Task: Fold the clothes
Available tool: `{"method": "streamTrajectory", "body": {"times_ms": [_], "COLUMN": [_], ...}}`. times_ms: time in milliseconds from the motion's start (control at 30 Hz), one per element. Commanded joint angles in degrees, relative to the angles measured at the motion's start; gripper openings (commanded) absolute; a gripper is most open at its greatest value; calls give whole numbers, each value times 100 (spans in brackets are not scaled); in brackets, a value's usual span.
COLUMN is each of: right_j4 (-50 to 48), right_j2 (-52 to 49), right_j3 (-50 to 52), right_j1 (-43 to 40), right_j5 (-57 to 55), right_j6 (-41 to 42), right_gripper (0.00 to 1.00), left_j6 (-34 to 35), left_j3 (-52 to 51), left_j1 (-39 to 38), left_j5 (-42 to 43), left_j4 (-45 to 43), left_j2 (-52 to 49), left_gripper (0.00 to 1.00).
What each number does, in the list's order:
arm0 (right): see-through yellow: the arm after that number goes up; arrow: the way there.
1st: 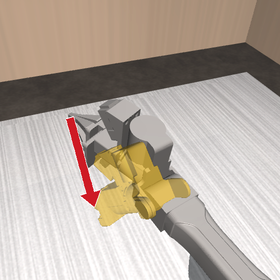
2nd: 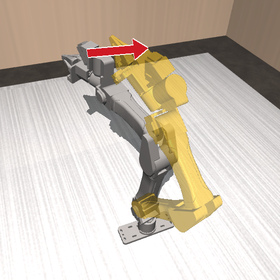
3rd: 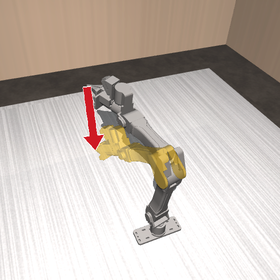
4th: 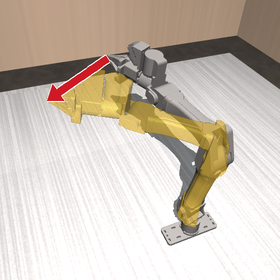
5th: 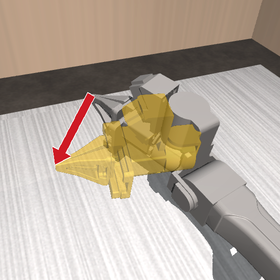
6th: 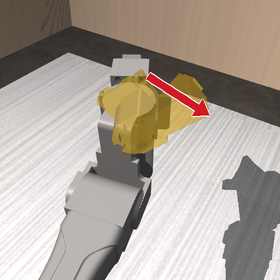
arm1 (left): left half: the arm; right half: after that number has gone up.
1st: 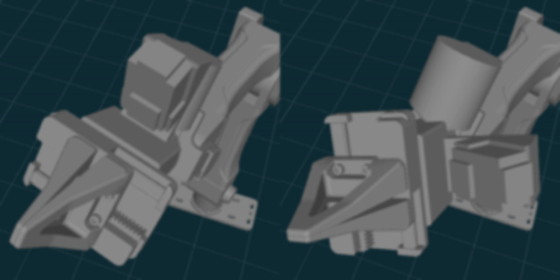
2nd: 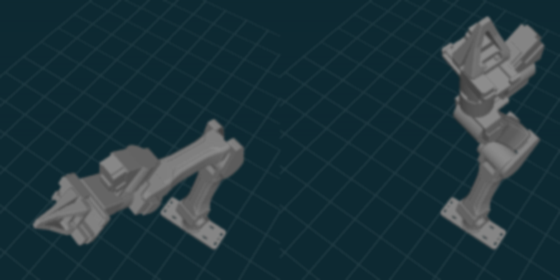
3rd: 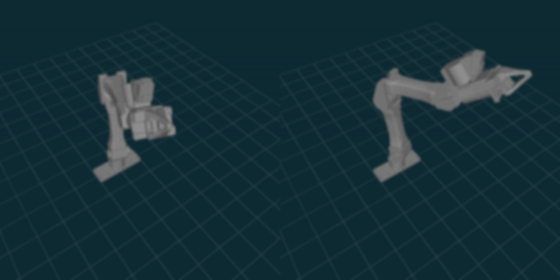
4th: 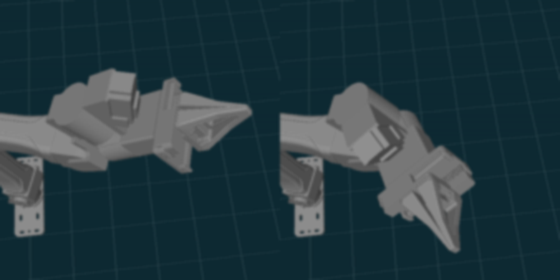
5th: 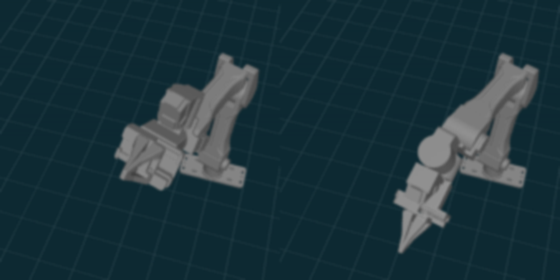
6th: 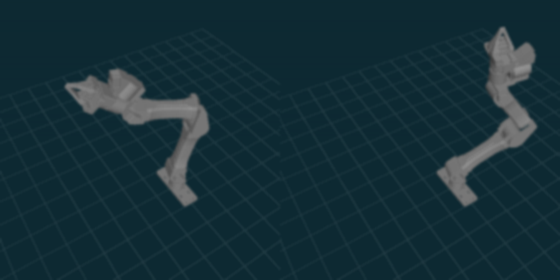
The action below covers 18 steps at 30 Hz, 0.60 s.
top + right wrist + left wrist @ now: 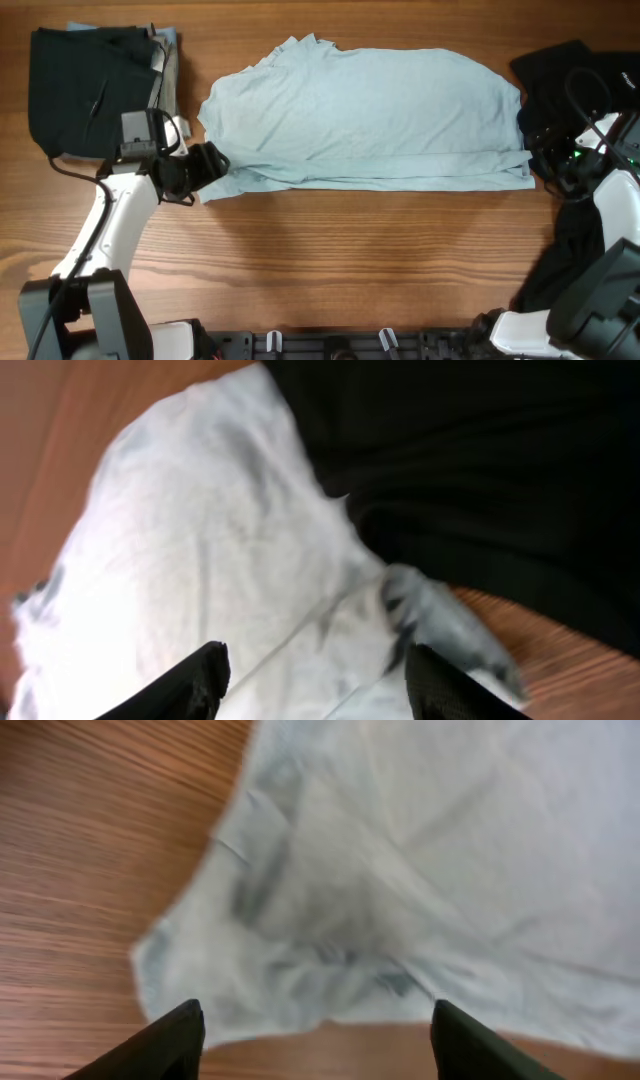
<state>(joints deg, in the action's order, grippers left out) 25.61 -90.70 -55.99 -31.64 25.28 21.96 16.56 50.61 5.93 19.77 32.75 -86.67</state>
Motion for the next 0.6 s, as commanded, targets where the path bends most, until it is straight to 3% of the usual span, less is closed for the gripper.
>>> {"method": "streamTrajectory", "body": {"times_ms": [0,67,267,367,500,567], "right_j4": [350,629,1038,1038,1025,1036], "right_j2": [522,664,743,743,743,743], "right_j3": [-81,-81,-79,-79,-79,-79], "right_j1": [85,184,518,667,800,807], "right_j5": [643,658,651,560,424,393], "right_j6": [-254,-260,-544,-533,-529,-527], "right_gripper": [58,57,58,58,58,58], "left_j6": [-638,-811,-1034,-1095,-1099,-1104], "left_j3": [90,90,90,90,90,90], "left_j1": [-304,-553,-1307,-1460,-1473,-1473], "left_j5": [472,275,-1228,-1346,-1318,-1329], "left_j4": [142,153,107,-61,-446,-555], "left_j2": [177,177,-2,-223,-472,-588], "left_gripper": [63,51,47,44,28,27]}}
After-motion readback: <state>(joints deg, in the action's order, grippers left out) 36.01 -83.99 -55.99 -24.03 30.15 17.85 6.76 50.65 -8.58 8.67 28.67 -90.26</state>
